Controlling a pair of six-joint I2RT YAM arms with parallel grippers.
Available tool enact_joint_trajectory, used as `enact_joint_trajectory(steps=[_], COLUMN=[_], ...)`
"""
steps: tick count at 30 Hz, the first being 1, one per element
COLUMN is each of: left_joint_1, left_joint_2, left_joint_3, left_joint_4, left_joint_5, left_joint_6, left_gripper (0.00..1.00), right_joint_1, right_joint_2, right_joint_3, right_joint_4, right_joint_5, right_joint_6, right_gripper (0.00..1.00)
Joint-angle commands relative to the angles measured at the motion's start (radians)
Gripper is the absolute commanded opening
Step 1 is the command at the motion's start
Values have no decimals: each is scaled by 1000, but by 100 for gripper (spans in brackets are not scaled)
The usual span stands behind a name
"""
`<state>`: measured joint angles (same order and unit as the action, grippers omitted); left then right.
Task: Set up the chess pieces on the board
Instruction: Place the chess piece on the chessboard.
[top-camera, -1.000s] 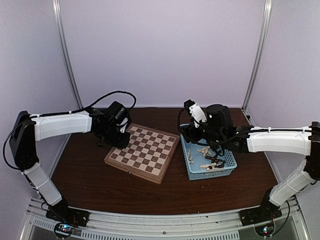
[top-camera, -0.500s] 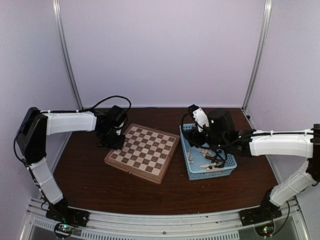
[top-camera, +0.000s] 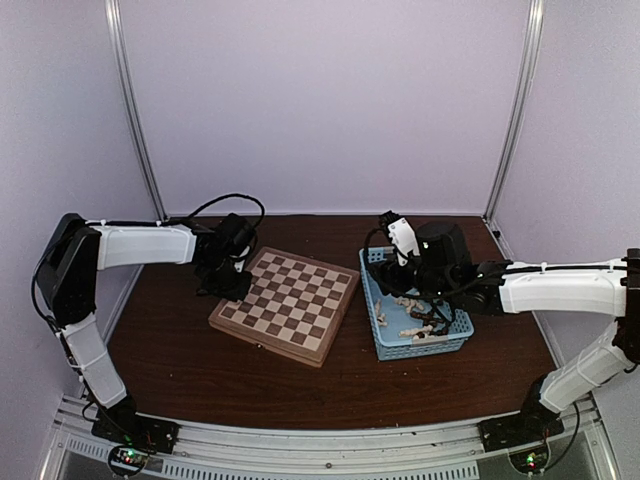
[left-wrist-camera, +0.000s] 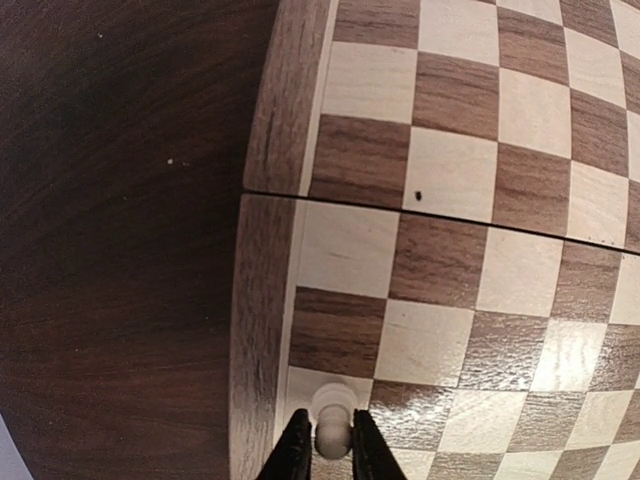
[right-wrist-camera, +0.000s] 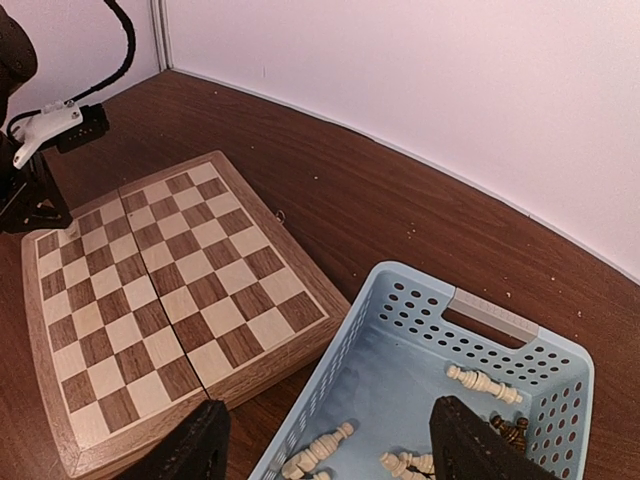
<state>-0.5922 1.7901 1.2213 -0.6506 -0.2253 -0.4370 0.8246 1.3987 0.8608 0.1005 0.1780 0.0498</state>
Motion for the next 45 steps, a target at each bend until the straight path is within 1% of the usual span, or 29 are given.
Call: enact_joint_trajectory(steps=[1, 6, 10, 18, 21, 27, 30, 37, 45], left_joint_1=[8, 8, 8, 8, 8, 8, 8, 8, 9], left_joint_2=[9, 5, -1, 19, 24, 37, 45, 47, 16], left_joint_3=[-5, -5, -7, 4, 4, 13, 19, 30, 7], left_joint_4=[27, 11, 3, -16, -20, -23, -24, -37, -53], left_joint_5=[-6, 2, 0, -20, -26, -17, -22, -41, -32], left_joint_6=[6, 12, 12, 12, 15, 18, 20, 17, 5], left_gripper=[17, 19, 24, 18, 17, 21, 21, 13, 12], right_joint_1=[-5, -5, -5, -5, -6, -6, -7, -7, -7], right_joint_2=[-15, -15, -12, -10, -10, -9, -8, -9, -6], right_joint_3=[3, 0, 1, 3, 2, 1, 3, 2, 4], right_joint_4=[-5, -5, -2, -5, -4, -4, -4, -8, -6], right_joint_5=[22, 24, 22, 20, 20, 19, 18, 17, 13], right_joint_6=[7, 12, 13, 11, 13, 14, 15, 15, 18], right_gripper=[72, 72, 72, 72, 72, 72, 72, 72, 72])
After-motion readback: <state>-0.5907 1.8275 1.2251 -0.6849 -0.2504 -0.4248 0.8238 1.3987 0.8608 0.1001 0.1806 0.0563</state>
